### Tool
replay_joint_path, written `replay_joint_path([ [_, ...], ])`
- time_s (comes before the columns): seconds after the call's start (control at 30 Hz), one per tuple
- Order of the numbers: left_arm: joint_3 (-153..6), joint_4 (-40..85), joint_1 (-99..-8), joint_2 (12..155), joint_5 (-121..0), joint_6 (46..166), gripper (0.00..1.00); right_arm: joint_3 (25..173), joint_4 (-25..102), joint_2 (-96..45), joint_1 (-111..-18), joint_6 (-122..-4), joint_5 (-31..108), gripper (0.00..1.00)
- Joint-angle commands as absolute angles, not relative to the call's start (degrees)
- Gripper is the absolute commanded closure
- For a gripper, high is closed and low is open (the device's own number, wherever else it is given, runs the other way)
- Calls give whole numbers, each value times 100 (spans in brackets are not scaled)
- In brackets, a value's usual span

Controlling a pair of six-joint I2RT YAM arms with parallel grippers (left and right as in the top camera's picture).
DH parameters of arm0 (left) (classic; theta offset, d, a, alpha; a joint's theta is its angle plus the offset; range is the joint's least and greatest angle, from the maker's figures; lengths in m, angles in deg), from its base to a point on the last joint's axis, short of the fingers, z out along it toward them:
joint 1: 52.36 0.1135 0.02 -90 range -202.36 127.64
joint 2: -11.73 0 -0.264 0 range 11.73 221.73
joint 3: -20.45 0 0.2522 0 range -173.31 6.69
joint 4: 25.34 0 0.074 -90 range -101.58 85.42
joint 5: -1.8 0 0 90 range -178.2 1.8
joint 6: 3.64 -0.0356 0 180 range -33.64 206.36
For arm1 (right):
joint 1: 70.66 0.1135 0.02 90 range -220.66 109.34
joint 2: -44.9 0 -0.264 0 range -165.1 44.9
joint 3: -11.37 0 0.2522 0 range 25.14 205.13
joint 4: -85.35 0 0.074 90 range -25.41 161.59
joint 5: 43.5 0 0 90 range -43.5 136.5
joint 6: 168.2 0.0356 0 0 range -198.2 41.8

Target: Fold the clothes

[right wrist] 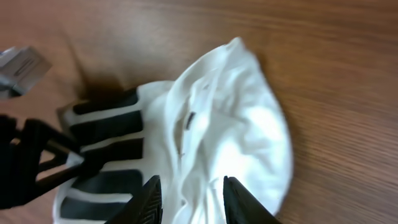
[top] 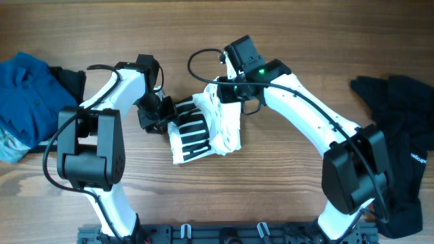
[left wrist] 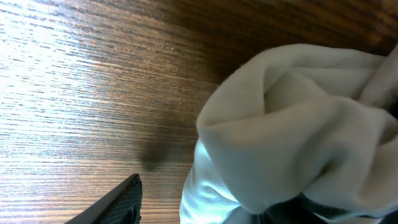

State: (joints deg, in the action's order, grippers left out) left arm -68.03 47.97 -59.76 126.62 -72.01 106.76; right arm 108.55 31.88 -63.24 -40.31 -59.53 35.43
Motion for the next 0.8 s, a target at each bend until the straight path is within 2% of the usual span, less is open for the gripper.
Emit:
replay_joint_path([
  [0.0, -6599, 4766, -6024, 12799, -7475, 10631, 43, 10890, 3315, -6752, -3990, -6165, 2980, 67],
  [0.17, -6599, 4729, -6024, 12799, -7472, 10631, 43, 10890, 3473, -7198, -3887, -6158, 2964, 67],
  [0.2, -6599, 4729, -6024, 12799, -7472, 10631, 43, 10890, 3453, -7250, -3878, -6156, 2964, 72],
  [0.23, -6599, 4729, -6024, 12799, -7472, 10631, 43, 10890, 3420, -7290, -3874, -6151, 2962, 84],
  [0.27, -6599, 4729, -6024, 12799, -7472, 10631, 43, 10890, 3370, -7329, -3874, -6149, 2962, 90],
  [0.33, -6599, 4729, -6024, 12799, -7472, 10628, 43, 10890, 3022, -7340, -3874, -6149, 2975, 96],
  [0.4, -6599, 4729, -6024, 12799, -7472, 10628, 43, 10892, 2085, -7226, -3929, -5362, 3731, 96],
  [0.43, -6599, 4731, -6024, 12799, -7475, 10628, 43, 10892, 1313, -7111, -3990, -4298, 4702, 96],
  [0.47, -6599, 4729, -6024, 12799, -7475, 10628, 43, 10892, 915, -7021, -4034, -3738, 5194, 95],
  [0.5, -6599, 4729, -6024, 12799, -7472, 10628, 43, 10892, 688, -6925, -4073, -3537, 5480, 96],
  [0.53, -6599, 4729, -6024, 12799, -7475, 10628, 43, 10892, 686, -6844, -4104, -3780, 5500, 95],
  [0.6, -6599, 4725, -6024, 12799, -7472, 10628, 43, 10892, 730, -6785, -4106, -4265, 5423, 81],
  [0.63, -6599, 4725, -6024, 12799, -7472, 10628, 43, 10892, 719, -6785, -4101, -4379, 5323, 78],
  [0.7, -6599, 4729, -6024, 12799, -7475, 10626, 43, 10892, 653, -6765, -4101, -4678, 4936, 85],
  [0.77, -6599, 4729, -6019, 12799, -7477, 10624, 43, 10892, 614, -6641, -4099, -4930, 4564, 87],
])
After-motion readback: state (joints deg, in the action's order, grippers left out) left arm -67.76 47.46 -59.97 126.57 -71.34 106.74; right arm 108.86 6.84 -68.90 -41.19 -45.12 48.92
